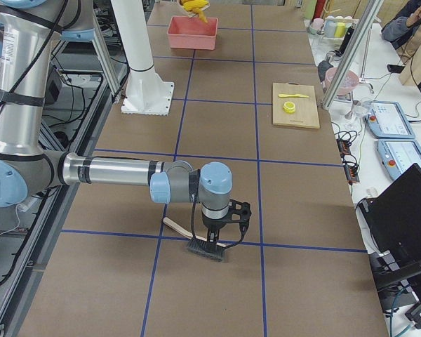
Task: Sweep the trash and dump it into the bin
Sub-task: 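Tilt the dustpan with the left gripper to dump food into the bin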
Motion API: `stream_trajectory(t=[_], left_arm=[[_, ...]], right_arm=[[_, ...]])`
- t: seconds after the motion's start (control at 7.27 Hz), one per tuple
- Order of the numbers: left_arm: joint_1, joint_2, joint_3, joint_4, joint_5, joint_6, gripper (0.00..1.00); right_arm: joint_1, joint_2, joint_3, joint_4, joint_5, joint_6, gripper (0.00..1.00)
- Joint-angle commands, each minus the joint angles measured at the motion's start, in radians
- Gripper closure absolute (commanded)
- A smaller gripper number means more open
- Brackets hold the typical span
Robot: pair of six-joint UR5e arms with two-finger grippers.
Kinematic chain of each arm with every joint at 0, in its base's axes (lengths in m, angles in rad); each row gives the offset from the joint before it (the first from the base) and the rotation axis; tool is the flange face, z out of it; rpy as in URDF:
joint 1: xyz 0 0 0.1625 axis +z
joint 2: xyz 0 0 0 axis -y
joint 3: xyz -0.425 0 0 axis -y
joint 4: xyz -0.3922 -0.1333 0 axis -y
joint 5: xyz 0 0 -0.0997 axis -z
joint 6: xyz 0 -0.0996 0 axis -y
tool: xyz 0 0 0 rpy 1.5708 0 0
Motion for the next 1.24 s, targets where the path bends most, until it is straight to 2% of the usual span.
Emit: stream_trajectory(t=[0.0,0.41,0.83,1.1], left_arm=[[0.002,-0.003,-0.012,0.051,0.0,0.001,1.0],[0.003,-0.003,-0.02,0.106,0.0,0.001,1.0],[0.003,-0.011,-0.029,0.099,0.002,0.004,1.0],[-0.012,-0.017,-0.026,0.097,0.005,0.163,1.0]], right_arm=[[0.0,0.0,-0.007,0.002,-0.003,0.0,0.0],[0.0,0.0,-0.007,0.001,0.0,0.0,0.0],[0.0,0.0,-0.007,0.002,0.003,0.0,0.0],[0.0,0.0,-0.007,0.002,0.004,-0.001,0.0]])
